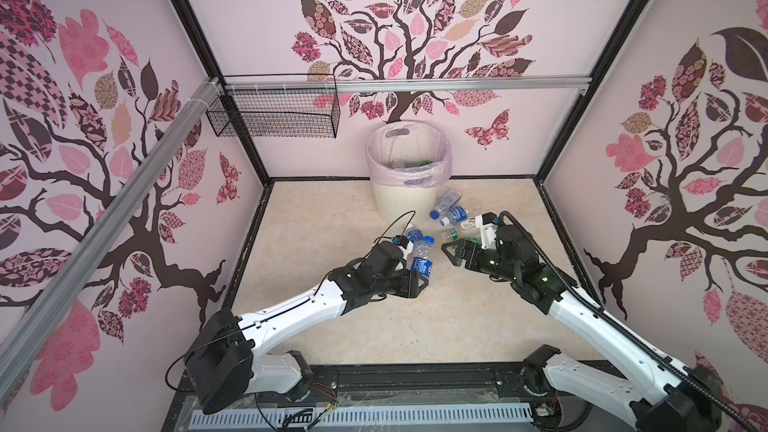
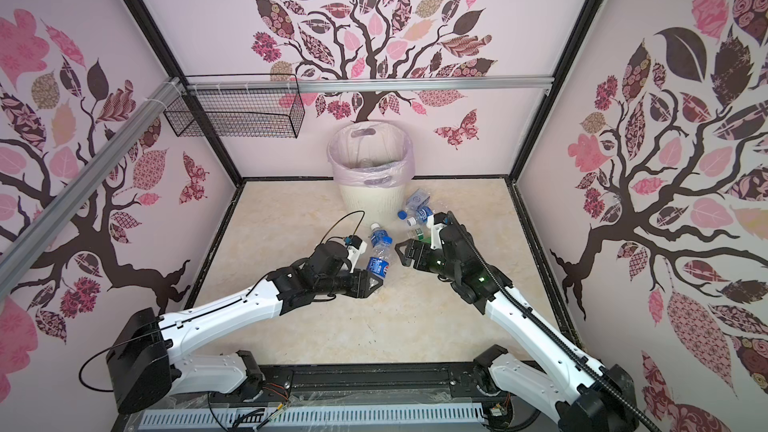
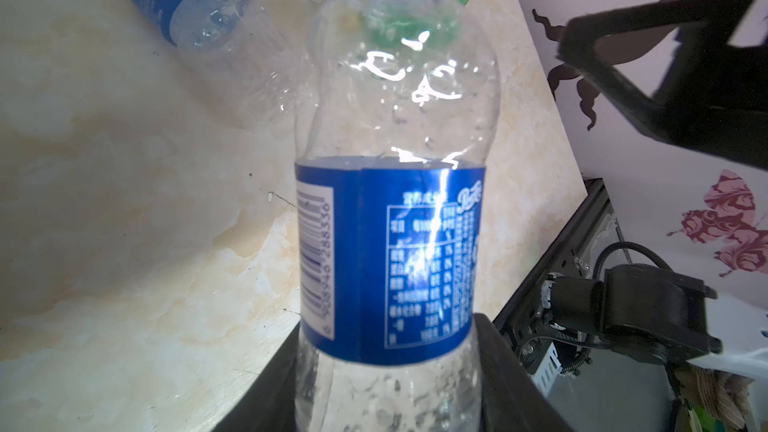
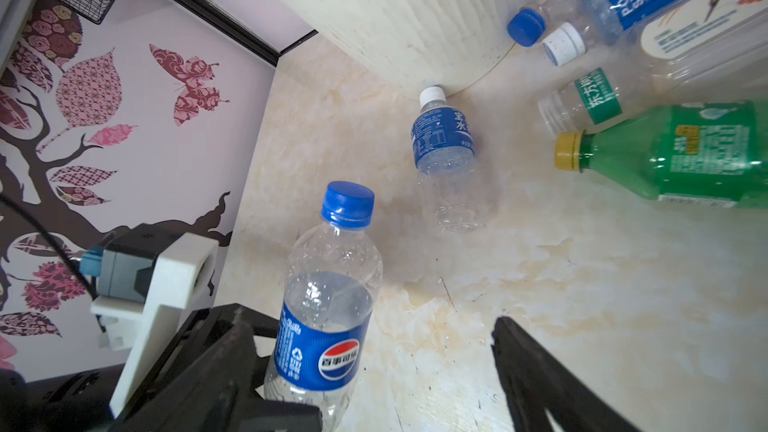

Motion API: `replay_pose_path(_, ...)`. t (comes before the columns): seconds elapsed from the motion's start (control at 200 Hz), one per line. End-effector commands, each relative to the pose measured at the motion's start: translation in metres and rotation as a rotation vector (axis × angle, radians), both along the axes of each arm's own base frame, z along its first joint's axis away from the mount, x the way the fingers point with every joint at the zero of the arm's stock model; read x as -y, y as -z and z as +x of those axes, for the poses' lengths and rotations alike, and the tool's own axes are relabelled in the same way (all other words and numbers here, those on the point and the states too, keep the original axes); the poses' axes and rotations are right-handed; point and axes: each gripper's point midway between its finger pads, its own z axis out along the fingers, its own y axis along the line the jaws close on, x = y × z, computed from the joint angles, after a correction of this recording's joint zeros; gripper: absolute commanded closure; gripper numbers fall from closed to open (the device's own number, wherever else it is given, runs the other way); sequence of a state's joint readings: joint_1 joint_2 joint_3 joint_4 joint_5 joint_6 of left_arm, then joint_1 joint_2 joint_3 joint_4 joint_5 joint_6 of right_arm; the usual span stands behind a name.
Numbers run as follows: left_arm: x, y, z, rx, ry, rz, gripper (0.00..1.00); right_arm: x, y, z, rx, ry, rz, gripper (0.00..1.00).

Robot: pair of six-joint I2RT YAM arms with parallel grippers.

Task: Throw the plastic bottles in the bin
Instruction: 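Bring the Pepsi bottle to right gripper while right gripper closes on its blue cap, then raise the Pepsi bottle over the bin with right gripper while left gripper withdraws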

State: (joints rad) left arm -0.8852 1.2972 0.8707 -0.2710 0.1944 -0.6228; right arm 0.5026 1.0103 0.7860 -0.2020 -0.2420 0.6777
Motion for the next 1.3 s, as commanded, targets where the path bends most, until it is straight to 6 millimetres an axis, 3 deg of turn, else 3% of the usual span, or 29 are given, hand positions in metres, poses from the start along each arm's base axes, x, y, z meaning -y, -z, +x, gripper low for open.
replay_pose_path(0.0,0.008,-0.018,-0.011,0.065,0.071,-0.06,0.58,-0.017,-0.027,0.01,0.018,-0.021,0.102,0.09)
replay_pose_path(0.24,0.009,-0.029,-0.026,0.107,0.12,-0.074,0.59,-0.031,-0.038,0.024,0.019,-0.037,0.153,0.18)
replay_pose_path(0.81,0.01,-0.034,-0.02,0.133,0.1,-0.068,0.6,-0.044,-0.037,0.027,-0.013,-0.08,0.211,0.52)
replay_pose_path(1.145,0.006,-0.032,-0.017,0.14,0.076,-0.059,0.59,-0.045,-0.02,0.022,-0.055,-0.093,0.206,0.49)
replay_pose_path(1.295,0.007,-0.032,-0.016,0.142,0.081,-0.053,0.59,-0.047,-0.02,0.023,-0.056,-0.097,0.207,0.53)
